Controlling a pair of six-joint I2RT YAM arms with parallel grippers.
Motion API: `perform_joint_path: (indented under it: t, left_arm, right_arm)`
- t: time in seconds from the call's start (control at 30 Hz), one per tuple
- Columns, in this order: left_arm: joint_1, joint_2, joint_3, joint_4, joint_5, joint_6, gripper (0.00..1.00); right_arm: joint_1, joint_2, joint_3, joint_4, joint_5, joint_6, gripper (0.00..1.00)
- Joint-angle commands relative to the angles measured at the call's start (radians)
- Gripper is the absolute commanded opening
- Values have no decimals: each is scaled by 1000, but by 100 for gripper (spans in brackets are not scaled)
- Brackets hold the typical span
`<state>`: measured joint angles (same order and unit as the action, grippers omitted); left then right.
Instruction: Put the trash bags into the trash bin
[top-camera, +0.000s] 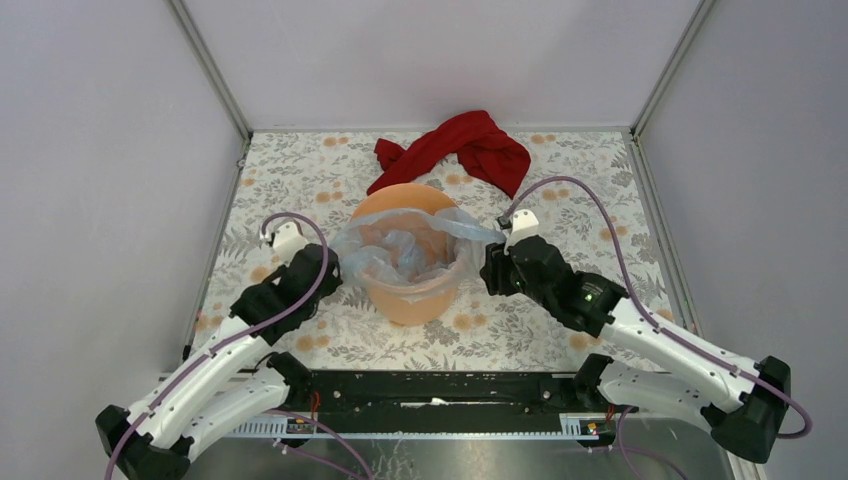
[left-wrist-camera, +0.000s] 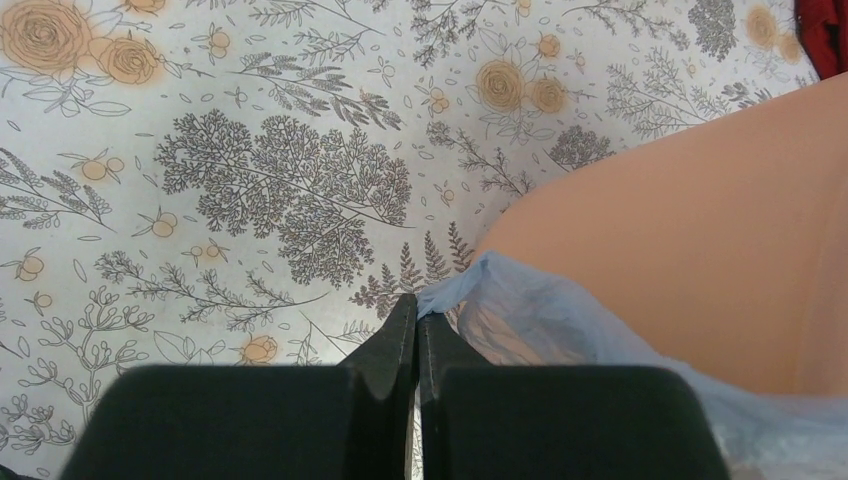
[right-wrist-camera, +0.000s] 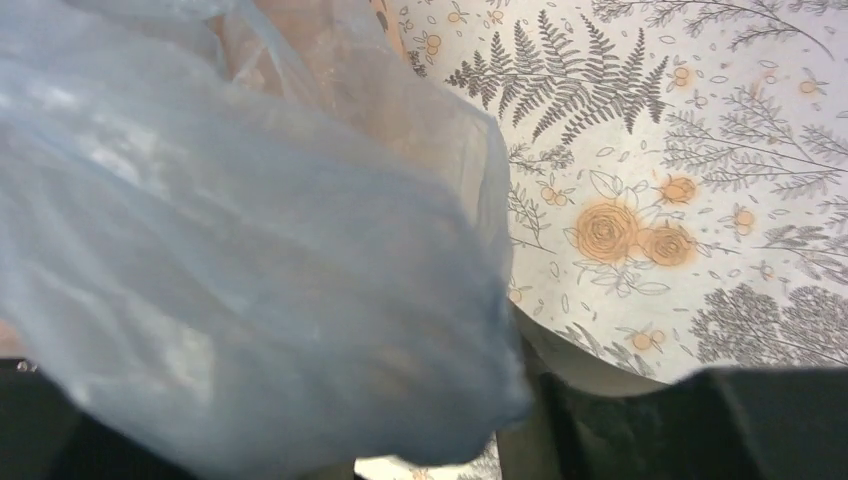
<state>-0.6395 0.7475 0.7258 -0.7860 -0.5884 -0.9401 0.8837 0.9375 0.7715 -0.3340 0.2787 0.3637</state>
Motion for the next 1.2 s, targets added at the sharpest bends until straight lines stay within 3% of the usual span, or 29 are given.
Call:
perform_joint_path:
  t: [0.0, 0.13, 0.27, 0.4, 0.63, 0.73, 0.83, 0.9, 1.03, 1.17]
  left_arm:
    - [1, -15, -21, 71, 14, 12, 0]
    - [2, -32, 2, 41, 20, -1, 0]
    - [1, -64, -3, 61, 34, 2, 0]
    - [2, -64, 0, 82, 51, 7, 0]
    - [2, -63, 10, 61, 42, 61, 2]
    - [3, -52, 22, 52, 60, 83, 2]
    - [1, -49, 27, 33, 73, 86, 3]
    - [2, -51, 26, 27, 80, 86, 3]
    - [2, -49, 36, -12, 66, 47, 4]
    - [1, -60, 20, -41, 34, -14, 4]
  right_arm:
    - [0, -36, 131, -183, 5, -36, 56]
    - [0, -7, 245, -339, 47, -104, 69]
    - [0, 29, 432, -416, 37, -203, 74]
    - [-1, 46, 509, -341, -48, -336, 81]
    - [0, 294, 660, -272, -209, -547, 83]
    - [-3, 401, 744, -290, -357, -546, 76]
    - [-2, 451, 766, -251, -407, -531, 67]
    - [-4, 460, 752, -220, -362, -518, 65]
    - [-10, 411, 674, -97, -185, -461, 51]
    - [-24, 387, 631, -17, -201, -429, 45]
